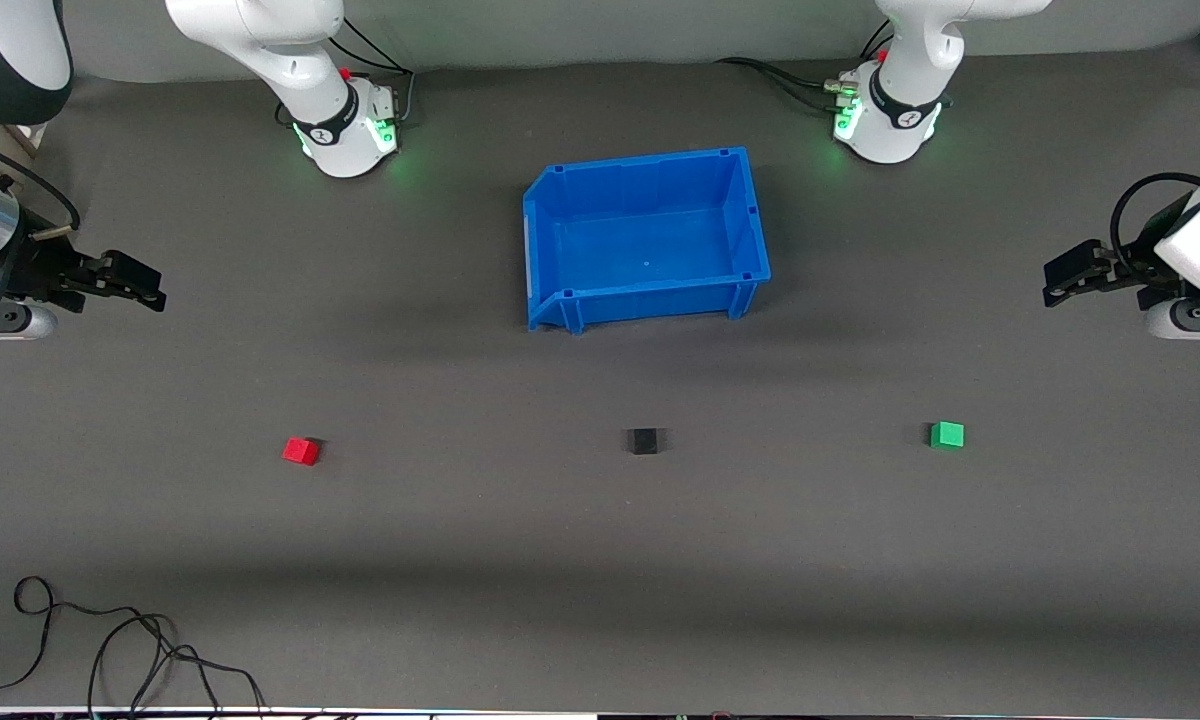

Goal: Attach green and red cubes to black cube

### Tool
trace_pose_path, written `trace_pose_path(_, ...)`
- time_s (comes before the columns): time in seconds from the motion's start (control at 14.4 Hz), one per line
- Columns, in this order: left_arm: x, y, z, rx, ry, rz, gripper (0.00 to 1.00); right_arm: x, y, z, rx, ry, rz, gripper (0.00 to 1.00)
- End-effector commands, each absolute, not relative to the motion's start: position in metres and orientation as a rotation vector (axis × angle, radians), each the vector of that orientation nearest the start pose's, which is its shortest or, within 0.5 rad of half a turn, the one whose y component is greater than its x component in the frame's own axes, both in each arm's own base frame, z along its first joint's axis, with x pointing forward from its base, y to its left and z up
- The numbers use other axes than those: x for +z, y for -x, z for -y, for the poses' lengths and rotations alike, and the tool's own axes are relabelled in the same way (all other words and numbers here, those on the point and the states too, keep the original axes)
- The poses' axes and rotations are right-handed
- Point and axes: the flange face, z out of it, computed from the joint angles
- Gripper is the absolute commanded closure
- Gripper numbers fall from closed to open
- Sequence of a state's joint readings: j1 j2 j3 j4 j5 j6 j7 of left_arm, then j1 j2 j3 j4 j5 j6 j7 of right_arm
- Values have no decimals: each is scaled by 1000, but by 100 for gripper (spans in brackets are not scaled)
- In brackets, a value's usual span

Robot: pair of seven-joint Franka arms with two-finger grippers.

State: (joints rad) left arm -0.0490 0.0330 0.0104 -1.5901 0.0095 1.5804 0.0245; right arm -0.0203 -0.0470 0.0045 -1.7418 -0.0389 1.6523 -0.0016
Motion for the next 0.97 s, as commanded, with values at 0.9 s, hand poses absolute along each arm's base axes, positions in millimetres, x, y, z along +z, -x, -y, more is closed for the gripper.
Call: trace_pose_path(0.9, 599, -561, 32, 75, 3084, 597, 0, 578, -544, 10, 38, 3130, -19, 0)
